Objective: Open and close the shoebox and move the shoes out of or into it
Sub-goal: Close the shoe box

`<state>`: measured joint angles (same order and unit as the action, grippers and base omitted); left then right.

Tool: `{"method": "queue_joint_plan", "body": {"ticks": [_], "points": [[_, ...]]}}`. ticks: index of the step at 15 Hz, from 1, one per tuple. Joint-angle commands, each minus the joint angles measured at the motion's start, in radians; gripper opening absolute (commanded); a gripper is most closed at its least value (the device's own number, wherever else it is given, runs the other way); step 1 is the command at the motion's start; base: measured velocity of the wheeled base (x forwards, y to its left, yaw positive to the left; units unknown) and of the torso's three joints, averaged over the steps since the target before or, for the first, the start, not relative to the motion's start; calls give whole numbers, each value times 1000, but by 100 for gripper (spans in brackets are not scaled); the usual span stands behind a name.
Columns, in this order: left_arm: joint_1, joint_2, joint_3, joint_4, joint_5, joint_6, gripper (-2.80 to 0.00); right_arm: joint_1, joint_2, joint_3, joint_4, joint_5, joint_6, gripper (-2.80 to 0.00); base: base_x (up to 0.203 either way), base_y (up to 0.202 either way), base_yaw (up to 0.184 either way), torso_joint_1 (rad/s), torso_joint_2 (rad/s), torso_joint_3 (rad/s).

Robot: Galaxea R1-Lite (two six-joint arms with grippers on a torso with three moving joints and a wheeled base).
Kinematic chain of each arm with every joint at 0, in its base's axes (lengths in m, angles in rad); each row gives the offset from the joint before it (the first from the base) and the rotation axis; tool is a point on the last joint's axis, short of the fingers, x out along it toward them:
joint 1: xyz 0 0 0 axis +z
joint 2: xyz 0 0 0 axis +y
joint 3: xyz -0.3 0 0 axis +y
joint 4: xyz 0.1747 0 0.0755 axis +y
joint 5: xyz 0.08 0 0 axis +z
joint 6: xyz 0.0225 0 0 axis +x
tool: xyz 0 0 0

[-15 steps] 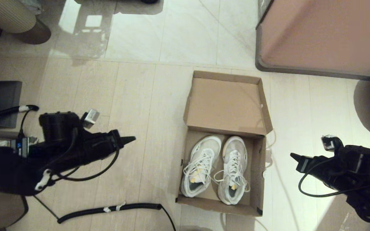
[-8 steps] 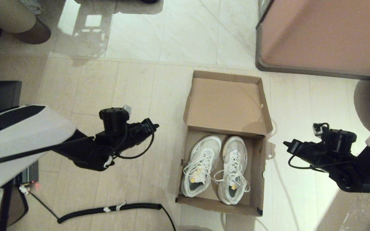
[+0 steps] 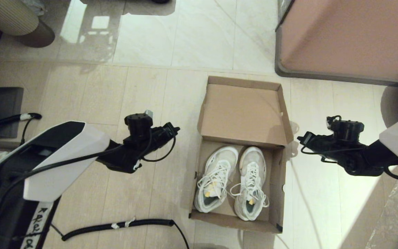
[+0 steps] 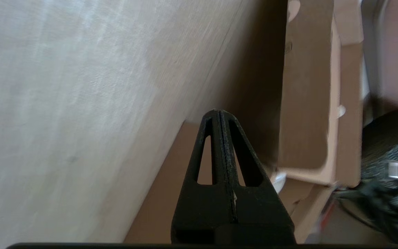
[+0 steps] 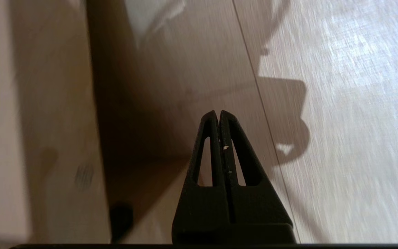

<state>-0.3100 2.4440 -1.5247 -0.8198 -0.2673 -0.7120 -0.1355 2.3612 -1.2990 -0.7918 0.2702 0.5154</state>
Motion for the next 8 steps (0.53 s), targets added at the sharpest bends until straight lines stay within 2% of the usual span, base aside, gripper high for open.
{"method": "queue_joint_plan", "body": {"ticks": [1,3,6,8], "points": [[-12,55,-76,3,-14,-60,-280,9,92,-152,51,2,22,-280,0,0,0,0,0,0],[-23,59,-116,12,-39,-110,-280,22,113,-258,137,1,91,-280,0,0,0,0,0,0],[-24,52,-143,80,-52,-113,-280,47,132,-382,247,-1,226,-280,0,0,0,0,0,0],[-24,53,-152,85,-53,-112,-280,65,142,-465,333,-3,328,-280,0,0,0,0,0,0]]}}
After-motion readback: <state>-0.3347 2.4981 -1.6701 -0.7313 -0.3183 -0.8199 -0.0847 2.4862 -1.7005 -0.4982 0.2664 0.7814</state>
